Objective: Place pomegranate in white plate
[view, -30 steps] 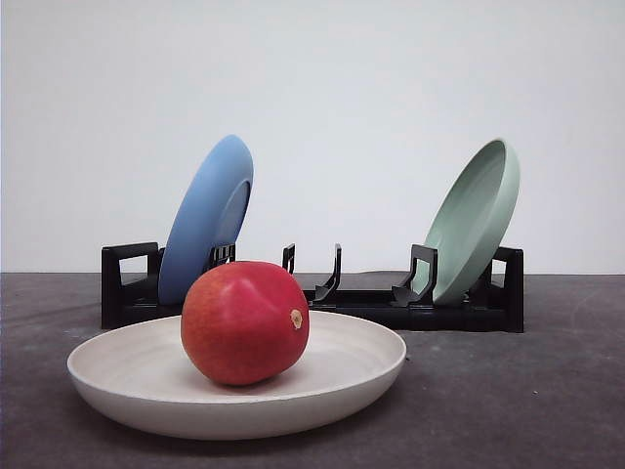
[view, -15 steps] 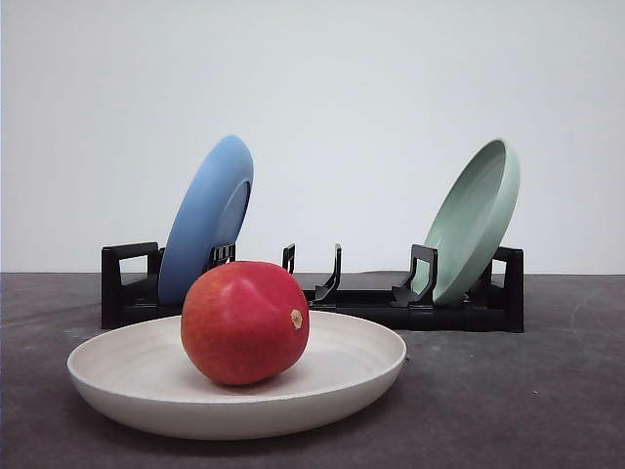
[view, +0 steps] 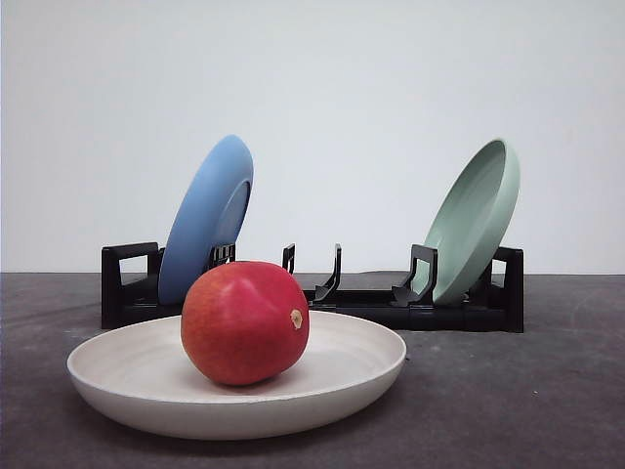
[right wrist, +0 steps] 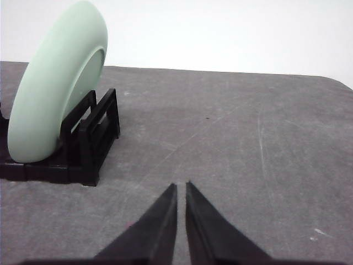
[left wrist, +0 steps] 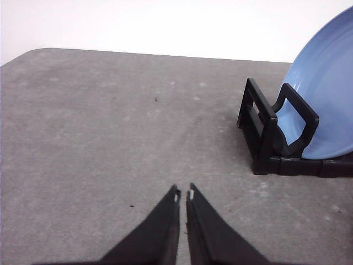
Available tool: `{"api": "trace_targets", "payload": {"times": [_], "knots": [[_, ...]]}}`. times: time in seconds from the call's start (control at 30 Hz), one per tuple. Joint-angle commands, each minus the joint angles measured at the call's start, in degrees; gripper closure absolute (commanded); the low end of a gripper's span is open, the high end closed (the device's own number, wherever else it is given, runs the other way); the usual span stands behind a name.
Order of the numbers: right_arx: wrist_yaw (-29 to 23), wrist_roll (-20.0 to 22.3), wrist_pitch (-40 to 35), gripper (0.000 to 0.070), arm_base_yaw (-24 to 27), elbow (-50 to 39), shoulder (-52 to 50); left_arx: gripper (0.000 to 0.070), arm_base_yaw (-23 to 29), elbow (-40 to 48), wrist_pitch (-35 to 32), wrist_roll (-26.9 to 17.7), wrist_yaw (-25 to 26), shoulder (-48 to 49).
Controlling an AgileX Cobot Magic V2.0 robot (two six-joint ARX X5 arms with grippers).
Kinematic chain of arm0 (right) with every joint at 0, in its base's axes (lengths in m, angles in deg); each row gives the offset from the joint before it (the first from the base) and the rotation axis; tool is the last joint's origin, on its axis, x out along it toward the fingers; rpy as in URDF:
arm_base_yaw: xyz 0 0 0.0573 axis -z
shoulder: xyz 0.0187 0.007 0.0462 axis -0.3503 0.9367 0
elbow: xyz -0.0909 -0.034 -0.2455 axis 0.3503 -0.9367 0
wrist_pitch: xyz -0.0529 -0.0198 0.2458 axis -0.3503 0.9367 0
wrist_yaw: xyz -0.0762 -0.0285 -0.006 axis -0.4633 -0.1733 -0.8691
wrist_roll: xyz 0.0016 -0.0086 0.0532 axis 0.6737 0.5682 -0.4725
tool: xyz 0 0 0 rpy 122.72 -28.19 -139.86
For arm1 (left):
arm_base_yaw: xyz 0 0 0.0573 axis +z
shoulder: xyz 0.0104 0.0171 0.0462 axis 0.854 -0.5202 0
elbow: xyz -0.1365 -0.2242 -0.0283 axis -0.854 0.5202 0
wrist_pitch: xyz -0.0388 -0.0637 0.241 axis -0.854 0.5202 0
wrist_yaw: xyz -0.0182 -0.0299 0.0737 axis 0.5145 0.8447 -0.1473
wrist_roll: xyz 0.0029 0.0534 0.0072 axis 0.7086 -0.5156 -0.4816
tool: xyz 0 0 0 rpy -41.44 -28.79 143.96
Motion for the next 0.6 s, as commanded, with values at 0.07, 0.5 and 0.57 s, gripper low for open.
{"api": "trace_targets", "payload": {"times": [0.07, 0.5, 0.57], "knots": [[-0.2, -0.5, -0.8, 0.0677, 0.1, -0.2, -0.1, 0.0700, 0.0, 0.5, -0.8, 0.0, -0.1, 0.0], [-0.2, -0.4, -0.8, 0.0677, 0.1, -0.2, -0.1, 0.0700, 0.0, 0.5, -0.8, 0.0, -0.1, 0.0], [-0.2, -0.5, -0.8, 0.0677, 0.1, -0.2, -0.1, 0.0700, 0.0, 0.5, -0.8, 0.0, -0.1, 0.0]]}}
